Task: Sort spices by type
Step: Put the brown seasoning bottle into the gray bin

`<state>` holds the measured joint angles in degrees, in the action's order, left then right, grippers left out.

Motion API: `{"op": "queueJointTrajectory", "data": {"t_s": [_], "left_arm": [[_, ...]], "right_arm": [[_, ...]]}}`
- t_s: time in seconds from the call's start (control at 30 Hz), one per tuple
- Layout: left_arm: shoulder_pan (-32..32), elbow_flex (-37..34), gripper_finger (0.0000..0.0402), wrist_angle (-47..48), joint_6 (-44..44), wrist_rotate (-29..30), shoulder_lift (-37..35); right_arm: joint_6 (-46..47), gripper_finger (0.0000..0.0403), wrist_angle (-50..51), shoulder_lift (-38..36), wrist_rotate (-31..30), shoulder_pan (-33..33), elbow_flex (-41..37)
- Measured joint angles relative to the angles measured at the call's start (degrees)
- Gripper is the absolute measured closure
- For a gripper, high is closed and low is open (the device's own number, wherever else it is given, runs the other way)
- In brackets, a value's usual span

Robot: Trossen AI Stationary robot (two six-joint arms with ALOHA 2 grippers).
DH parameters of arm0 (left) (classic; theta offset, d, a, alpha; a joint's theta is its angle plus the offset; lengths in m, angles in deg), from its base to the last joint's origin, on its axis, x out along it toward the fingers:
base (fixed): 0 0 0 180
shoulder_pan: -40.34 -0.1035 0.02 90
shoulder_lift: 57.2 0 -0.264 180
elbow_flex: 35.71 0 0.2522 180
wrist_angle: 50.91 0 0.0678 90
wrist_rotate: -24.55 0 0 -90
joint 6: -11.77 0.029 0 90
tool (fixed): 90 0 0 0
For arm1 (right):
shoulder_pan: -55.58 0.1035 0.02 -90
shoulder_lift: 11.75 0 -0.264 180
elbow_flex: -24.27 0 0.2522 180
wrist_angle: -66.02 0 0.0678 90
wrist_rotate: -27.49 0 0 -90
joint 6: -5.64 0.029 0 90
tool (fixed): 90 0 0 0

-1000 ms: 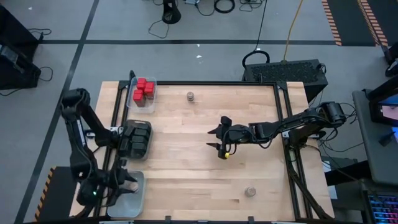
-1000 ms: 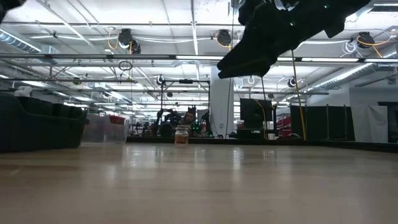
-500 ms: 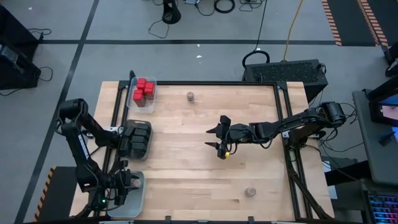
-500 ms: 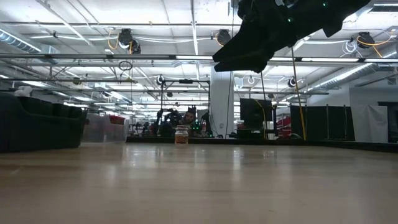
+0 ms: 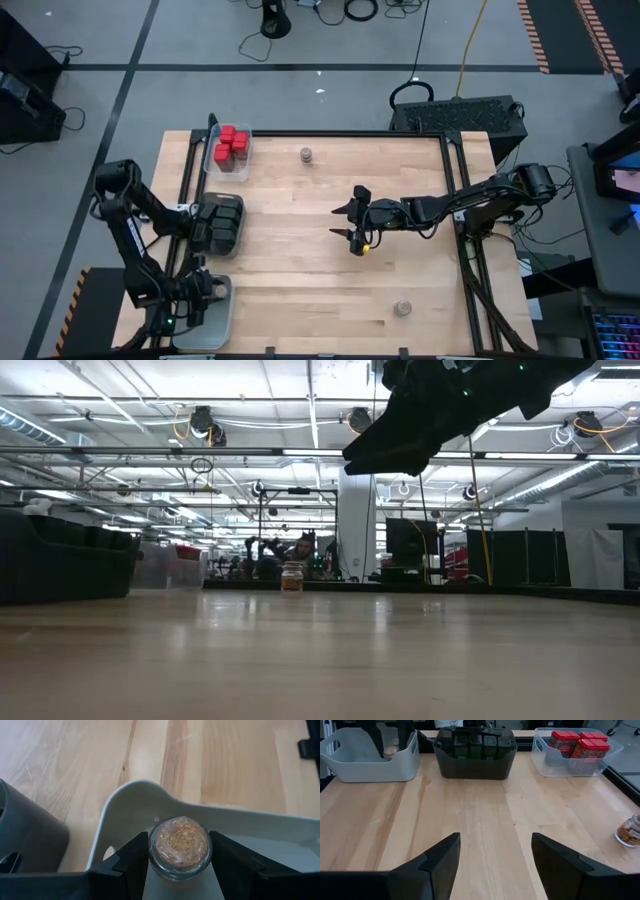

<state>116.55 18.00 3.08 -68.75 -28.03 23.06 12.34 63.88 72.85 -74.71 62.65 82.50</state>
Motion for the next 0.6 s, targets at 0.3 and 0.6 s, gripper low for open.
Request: {"op": "queueJointTrajectory", "data": {"t_s": [0.3,0.6], "left_arm": [[-0.35,0.0,0.0209,-0.04,0.22,-1.37,1.79],[-0.45,0.0,0.0158,-0.02,0.32,-2.16,1.79]], "right_arm": [[-0.32,0.0177,0.39,0.0,0.02,0.0,0.0],[-0.52,0.0177,0.37,0.0,0.03,0.0,0.0]]}}
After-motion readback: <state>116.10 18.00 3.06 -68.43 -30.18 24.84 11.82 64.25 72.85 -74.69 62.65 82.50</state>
